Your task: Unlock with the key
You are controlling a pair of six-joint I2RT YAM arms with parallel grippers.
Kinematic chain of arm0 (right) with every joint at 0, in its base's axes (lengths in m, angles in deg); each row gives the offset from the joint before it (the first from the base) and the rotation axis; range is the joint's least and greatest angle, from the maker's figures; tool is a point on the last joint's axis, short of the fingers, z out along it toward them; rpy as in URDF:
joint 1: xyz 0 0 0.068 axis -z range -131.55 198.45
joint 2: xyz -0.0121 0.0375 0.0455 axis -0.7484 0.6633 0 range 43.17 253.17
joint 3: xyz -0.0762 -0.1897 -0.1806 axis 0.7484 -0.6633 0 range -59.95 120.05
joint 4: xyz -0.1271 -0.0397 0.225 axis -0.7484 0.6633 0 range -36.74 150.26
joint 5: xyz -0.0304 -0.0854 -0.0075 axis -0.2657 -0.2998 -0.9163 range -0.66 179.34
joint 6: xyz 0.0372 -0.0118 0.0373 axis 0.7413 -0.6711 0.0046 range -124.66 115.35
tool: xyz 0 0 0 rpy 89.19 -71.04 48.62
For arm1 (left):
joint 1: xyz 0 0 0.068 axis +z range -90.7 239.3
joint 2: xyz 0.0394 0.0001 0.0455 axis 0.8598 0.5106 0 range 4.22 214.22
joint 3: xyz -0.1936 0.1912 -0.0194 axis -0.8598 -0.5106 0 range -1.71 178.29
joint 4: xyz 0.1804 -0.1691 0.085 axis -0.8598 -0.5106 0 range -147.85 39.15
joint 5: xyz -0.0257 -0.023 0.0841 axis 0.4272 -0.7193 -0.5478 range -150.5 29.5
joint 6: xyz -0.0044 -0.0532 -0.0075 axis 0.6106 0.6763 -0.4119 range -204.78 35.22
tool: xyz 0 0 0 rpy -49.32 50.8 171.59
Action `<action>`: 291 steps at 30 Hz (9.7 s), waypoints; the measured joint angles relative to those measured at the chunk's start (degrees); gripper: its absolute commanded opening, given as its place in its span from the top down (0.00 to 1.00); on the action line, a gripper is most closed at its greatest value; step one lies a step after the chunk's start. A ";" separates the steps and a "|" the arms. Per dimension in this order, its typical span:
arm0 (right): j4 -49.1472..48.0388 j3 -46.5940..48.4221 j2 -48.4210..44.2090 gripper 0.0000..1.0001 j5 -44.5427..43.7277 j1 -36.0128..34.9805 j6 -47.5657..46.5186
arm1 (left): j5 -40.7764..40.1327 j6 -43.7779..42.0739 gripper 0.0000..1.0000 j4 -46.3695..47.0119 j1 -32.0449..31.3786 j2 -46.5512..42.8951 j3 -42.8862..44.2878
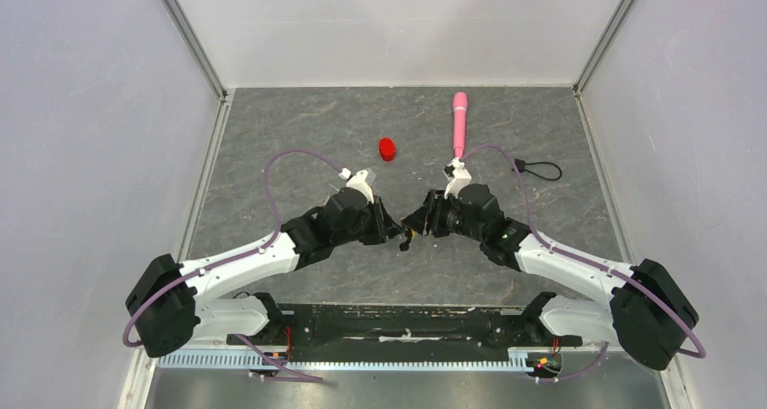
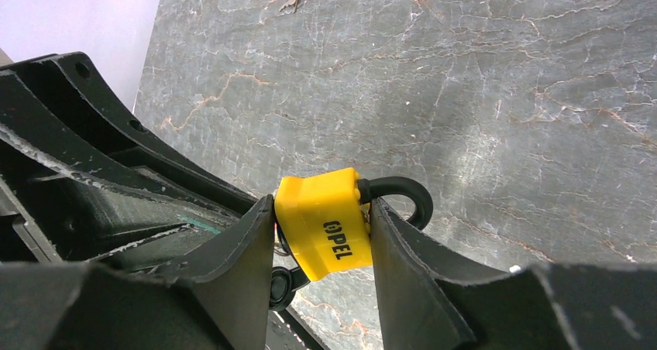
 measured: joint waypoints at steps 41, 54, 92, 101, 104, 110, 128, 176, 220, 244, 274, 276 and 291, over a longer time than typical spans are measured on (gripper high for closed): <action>-0.44 -3.41 0.04 1.00 2.82 2.08 3.89 | -2.89 -13.33 0.98 5.03 -5.46 5.22 0.87; 9.27 5.46 3.80 1.00 9.92 2.97 3.61 | -7.32 -48.98 0.98 2.97 -12.02 -0.20 0.90; 12.44 9.94 2.43 1.00 8.52 7.52 -1.14 | -11.02 -16.76 0.18 12.83 -8.09 -6.32 -8.26; 9.07 9.22 1.46 1.00 9.20 7.52 1.05 | -10.43 -10.49 0.20 23.54 -8.09 -1.51 -8.48; 8.72 8.70 1.44 1.00 9.66 7.52 1.46 | -11.67 -10.40 0.23 25.40 -8.09 -0.04 -8.48; 8.00 7.74 1.01 1.00 10.08 7.52 2.27 | -14.78 -10.45 0.31 27.02 -8.04 2.86 -8.02; 3.13 4.98 0.39 0.67 14.05 8.59 4.26 | -14.73 -10.12 0.98 33.31 -7.85 5.86 -8.85; -30.56 -6.58 -0.26 0.76 34.88 12.74 -2.58 | 19.34 5.57 0.98 48.54 7.96 -9.42 -21.40; -18.34 -15.28 -13.75 0.33 -23.58 -13.97 -53.16 | 16.11 8.09 0.98 0.94 13.57 -6.99 -3.93; -20.15 -12.13 -12.17 0.08 -2.16 2.23 5.14 | 21.44 -3.54 0.98 14.45 13.73 -12.07 -9.16; -60.46 -19.54 3.52 0.43 8.31 2.10 35.32 | 20.85 5.07 0.98 36.76 5.99 -7.87 -14.38; -60.41 -19.54 3.52 0.49 8.04 2.23 34.97 | 20.37 5.79 0.98 36.59 5.86 -7.87 -14.40; -58.93 -19.61 3.56 0.77 7.15 2.58 33.31 | 17.31 12.72 0.98 37.00 5.35 -7.87 -15.93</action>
